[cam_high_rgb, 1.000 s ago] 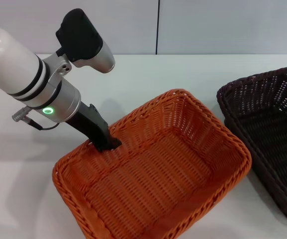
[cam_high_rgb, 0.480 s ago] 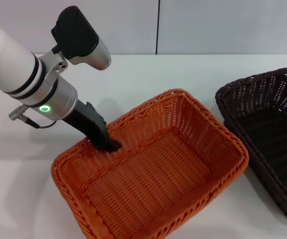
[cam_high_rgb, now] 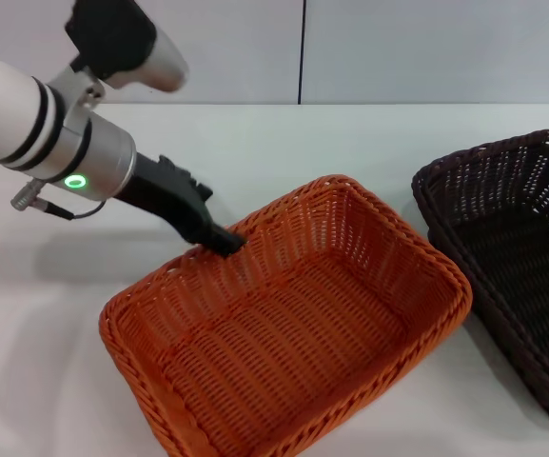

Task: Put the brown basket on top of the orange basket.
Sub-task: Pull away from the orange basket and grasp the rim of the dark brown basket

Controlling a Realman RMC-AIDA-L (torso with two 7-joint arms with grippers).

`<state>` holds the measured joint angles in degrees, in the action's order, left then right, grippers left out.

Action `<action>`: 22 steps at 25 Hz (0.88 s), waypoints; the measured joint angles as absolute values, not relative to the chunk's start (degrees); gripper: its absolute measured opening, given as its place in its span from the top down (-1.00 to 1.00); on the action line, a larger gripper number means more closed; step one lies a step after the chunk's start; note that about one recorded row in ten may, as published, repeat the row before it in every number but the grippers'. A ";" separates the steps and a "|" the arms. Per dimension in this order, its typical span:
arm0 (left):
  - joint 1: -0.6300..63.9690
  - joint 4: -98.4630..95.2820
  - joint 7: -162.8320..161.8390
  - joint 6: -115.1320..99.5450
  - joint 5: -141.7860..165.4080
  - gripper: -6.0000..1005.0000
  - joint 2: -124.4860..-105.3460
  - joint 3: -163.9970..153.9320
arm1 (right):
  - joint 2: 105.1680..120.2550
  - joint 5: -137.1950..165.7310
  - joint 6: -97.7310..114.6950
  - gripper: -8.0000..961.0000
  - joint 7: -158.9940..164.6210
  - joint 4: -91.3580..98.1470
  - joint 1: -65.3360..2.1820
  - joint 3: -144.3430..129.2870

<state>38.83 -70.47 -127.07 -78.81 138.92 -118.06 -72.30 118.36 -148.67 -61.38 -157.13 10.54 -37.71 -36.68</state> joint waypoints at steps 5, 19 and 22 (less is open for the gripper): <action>36.21 -72.82 -124.78 -74.96 134.35 -0.71 -118.05 -71.57 | 115.32 -130.32 -56.17 -0.38 -137.30 21.51 -36.05 -36.64; 27.57 -73.16 -110.55 -62.05 110.52 -0.71 -118.14 -71.88 | 99.02 -63.02 -70.82 -0.37 -99.96 46.09 -46.13 -43.28; 27.15 -72.95 -110.00 -60.11 108.90 -0.71 -118.16 -72.03 | 98.77 -51.20 -79.52 -0.37 -97.44 48.49 -49.11 -43.62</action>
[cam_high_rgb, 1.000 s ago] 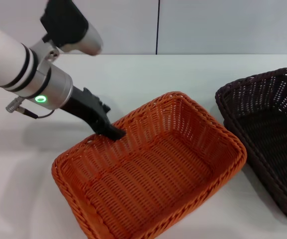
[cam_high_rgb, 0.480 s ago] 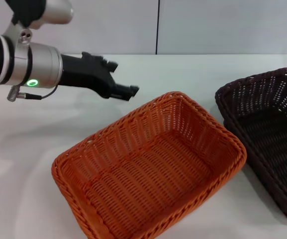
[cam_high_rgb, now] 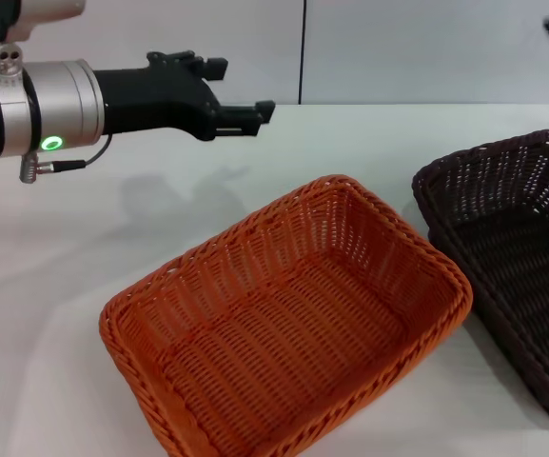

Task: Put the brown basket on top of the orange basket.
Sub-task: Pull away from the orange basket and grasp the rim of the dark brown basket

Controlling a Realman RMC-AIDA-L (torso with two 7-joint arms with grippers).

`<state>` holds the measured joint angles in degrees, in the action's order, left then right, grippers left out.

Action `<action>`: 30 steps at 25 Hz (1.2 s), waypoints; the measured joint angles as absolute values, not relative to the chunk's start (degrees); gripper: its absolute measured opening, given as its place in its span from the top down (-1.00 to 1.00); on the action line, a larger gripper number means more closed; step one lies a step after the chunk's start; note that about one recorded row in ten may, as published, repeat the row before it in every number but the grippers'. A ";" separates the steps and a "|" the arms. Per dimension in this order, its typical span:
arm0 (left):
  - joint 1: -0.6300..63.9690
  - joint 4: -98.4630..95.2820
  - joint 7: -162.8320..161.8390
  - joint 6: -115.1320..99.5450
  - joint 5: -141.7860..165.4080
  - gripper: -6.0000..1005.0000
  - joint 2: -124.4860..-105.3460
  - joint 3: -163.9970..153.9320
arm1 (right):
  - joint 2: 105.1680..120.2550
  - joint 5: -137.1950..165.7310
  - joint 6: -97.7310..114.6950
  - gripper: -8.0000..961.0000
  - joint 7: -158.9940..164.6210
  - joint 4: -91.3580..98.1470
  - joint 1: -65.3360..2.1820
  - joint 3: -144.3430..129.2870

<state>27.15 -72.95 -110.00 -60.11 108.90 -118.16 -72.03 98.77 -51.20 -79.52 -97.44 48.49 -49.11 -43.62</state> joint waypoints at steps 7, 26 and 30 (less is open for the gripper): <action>26.92 -71.05 -109.35 -54.31 105.56 -0.71 -118.26 -72.13 | 101.81 -40.68 -97.87 -0.37 -94.97 58.98 -48.71 -43.92; 27.67 -64.88 -102.04 -41.93 94.58 -0.71 -118.35 -74.10 | 111.02 -32.28 -106.04 -0.37 -95.76 59.64 -42.31 -59.35; 27.70 -64.87 -101.84 -41.43 94.47 -0.71 -118.29 -74.12 | 111.76 -34.50 -107.33 -0.37 -95.59 58.06 -41.81 -63.81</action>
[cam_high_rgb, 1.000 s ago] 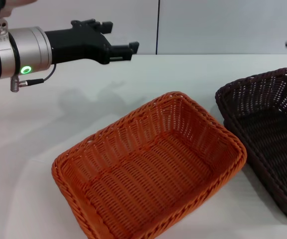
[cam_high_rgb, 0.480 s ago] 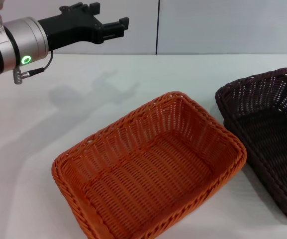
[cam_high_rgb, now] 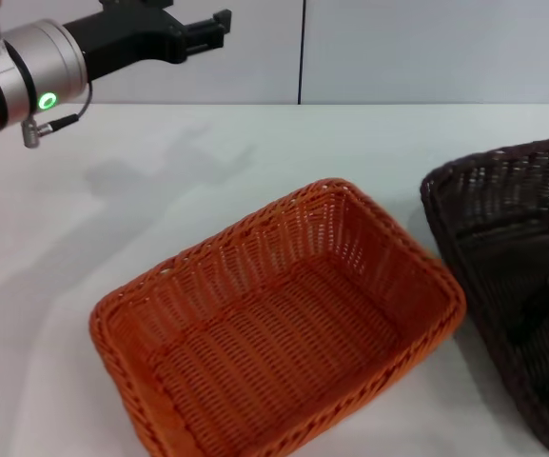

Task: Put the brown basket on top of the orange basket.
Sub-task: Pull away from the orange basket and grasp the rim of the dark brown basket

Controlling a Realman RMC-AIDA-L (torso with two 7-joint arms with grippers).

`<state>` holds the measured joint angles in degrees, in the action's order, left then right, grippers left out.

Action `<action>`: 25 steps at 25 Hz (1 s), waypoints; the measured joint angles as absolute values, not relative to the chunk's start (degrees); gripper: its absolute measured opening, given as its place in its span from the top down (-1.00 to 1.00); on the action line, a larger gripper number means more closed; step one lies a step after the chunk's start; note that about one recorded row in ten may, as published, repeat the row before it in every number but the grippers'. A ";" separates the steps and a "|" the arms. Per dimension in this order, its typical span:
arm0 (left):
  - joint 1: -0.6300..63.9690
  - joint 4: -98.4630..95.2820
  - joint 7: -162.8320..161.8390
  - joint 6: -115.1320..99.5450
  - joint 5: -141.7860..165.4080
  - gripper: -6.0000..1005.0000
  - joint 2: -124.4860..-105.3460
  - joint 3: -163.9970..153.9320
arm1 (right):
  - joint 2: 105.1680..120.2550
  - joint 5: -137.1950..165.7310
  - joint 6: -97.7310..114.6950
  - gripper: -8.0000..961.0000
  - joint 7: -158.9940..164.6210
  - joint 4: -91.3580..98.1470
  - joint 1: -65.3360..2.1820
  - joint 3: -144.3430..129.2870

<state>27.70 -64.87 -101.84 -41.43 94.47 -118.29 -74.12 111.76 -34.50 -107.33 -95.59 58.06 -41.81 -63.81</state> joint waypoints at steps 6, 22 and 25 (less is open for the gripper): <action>28.62 -64.86 -101.23 -39.24 94.70 -0.71 -117.96 -72.89 | 112.18 -39.14 -107.80 -0.37 -94.05 57.05 -40.80 -71.56; 29.30 -64.88 -100.28 -39.26 95.20 -0.71 -117.60 -71.55 | 102.83 -66.08 -107.90 -0.37 -84.82 66.02 -35.82 -84.42; 29.33 -64.88 -100.16 -39.26 95.20 -0.71 -117.59 -71.55 | 102.87 -63.65 -107.65 -0.37 -84.59 65.93 -35.70 -79.76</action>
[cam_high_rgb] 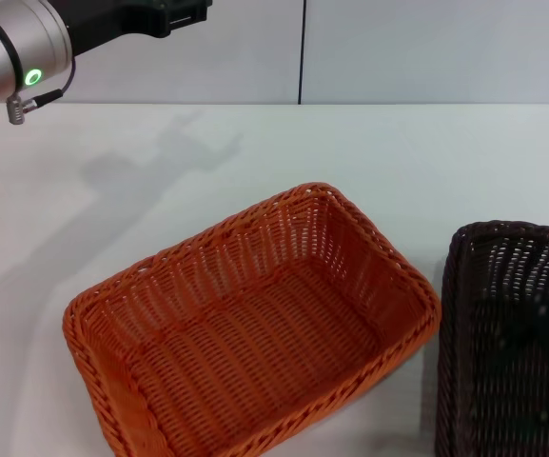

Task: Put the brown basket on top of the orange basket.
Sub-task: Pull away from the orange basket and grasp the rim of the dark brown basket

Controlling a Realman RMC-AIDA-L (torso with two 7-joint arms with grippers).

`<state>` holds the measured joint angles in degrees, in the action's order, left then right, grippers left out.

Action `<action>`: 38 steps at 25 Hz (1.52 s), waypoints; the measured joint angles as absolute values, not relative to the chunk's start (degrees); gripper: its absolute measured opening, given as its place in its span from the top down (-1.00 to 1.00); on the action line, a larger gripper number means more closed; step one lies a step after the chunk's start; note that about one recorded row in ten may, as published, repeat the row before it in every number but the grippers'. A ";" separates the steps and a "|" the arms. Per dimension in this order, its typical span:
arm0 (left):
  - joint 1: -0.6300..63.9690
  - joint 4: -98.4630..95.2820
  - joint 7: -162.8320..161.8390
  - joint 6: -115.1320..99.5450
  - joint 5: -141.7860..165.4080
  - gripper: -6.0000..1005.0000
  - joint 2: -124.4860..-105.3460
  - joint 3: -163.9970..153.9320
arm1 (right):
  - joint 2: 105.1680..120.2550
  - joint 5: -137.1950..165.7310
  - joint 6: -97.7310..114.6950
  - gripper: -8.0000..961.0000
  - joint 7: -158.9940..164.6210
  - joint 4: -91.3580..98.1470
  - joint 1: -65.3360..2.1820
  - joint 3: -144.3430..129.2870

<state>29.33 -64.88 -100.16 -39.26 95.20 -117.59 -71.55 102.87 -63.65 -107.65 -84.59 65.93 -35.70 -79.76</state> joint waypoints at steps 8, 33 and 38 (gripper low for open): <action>30.12 -64.47 -99.49 -39.14 95.21 -0.71 -117.66 -71.54 | 106.86 -43.68 -105.71 -0.37 -88.12 65.92 -38.92 -57.97; 31.96 -61.83 -97.71 -38.38 95.19 -0.71 -117.69 -70.83 | 108.86 -32.03 -87.76 -0.11 -89.81 52.71 -43.04 -56.44; 32.72 -60.86 -97.00 -38.22 95.19 -0.71 -117.68 -70.11 | 109.11 -31.70 -88.21 -0.05 -90.90 52.67 -42.54 -56.57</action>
